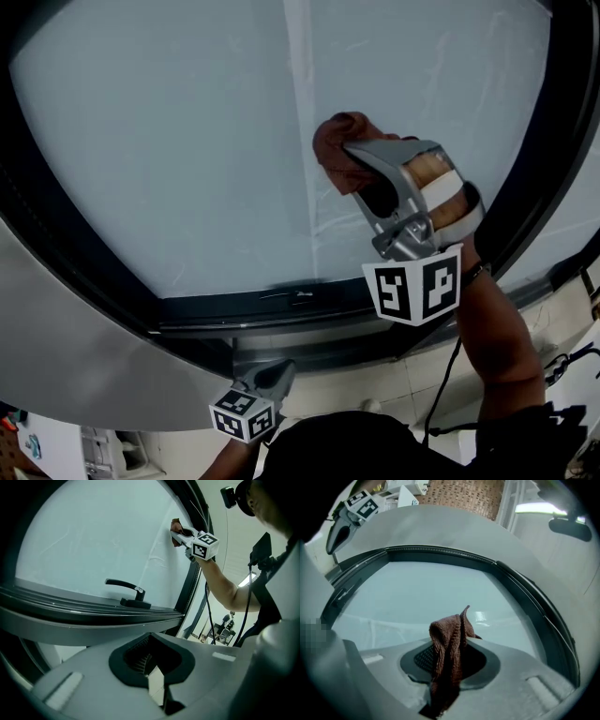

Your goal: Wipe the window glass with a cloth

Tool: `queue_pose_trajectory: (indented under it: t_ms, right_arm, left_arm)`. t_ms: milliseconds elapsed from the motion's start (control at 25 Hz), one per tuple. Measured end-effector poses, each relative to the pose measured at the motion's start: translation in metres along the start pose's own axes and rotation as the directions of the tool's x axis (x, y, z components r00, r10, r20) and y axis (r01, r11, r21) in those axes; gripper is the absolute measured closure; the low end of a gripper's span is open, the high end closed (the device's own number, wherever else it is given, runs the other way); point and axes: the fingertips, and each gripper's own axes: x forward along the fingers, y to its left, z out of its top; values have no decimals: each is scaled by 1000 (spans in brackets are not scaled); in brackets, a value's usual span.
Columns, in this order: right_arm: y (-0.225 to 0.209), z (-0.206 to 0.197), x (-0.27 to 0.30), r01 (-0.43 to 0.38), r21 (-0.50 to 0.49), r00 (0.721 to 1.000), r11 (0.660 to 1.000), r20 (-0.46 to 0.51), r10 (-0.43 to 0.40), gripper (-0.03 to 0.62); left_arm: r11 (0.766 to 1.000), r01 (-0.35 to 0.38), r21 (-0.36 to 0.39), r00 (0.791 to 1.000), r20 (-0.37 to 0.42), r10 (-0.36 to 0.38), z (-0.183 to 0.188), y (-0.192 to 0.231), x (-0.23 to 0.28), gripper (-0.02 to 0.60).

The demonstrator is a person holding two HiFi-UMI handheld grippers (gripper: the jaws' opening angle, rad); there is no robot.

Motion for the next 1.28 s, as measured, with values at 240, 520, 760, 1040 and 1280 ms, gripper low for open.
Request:
queue_pose_trajectory:
  t_ms: [240,520,760,1040,1280]
  right_arm:
    - [-23,4,18,41,-20,999,999,1,-41,516]
    - [-18,5,27,44,-53,999,998,-8,-45,516]
    - [-2,5,23,61,-36,998,997,0,-61,516]
    - [20,6,18,50,-27,999,998,10,-50,516]
    - [40,6,12,23,-7,1000,1000,13,-23,514]
  left_arm:
    - [1000,-27,-13,999,25,27,2,6,-8,565]
    - [999,-38,-23,999,29,39,2,8,-9,565]
    - [999,-36,-22,999,17,36,1,9,-8,565]
    - [999,-30,-15,1000,7,30,1,9,-6,565]
    - [1000,-22,-13,1000,-1,22,0,8,-3,565]
